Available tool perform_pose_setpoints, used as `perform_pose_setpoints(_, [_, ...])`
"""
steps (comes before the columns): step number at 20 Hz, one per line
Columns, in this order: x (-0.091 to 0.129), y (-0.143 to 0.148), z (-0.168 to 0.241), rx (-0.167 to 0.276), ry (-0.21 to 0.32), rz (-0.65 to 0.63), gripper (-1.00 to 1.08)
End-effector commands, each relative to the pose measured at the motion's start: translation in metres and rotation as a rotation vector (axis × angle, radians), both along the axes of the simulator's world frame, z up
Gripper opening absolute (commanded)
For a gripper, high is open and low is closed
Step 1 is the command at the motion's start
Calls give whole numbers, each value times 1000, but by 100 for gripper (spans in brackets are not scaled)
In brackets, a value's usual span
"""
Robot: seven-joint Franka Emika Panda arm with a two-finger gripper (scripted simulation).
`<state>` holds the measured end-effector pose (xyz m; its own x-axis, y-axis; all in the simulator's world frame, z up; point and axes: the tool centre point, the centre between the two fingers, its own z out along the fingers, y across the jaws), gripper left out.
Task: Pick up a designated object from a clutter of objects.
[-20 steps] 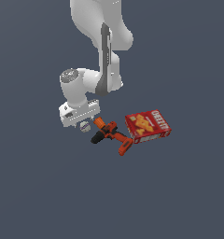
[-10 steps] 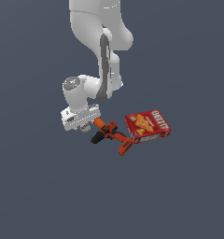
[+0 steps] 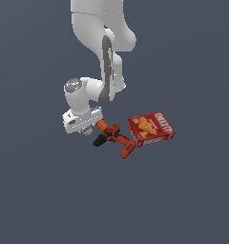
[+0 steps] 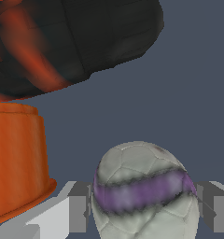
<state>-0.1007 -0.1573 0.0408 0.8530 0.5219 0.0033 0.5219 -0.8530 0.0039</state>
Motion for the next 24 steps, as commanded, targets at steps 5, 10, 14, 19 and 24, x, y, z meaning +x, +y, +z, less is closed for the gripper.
perform_pose_setpoints(5, [0, 0, 1, 0, 0, 0, -100])
perform_pose_setpoints(10, [5, 1, 11, 0, 0, 0, -100])
perform_pose_setpoints(14, [11, 2, 27, 0, 1, 0, -100])
perform_pose_setpoints(19, [24, 4, 58, -1, 1, 0, -100])
perform_pose_setpoints(24, [40, 6, 99, -2, 2, -1, -100])
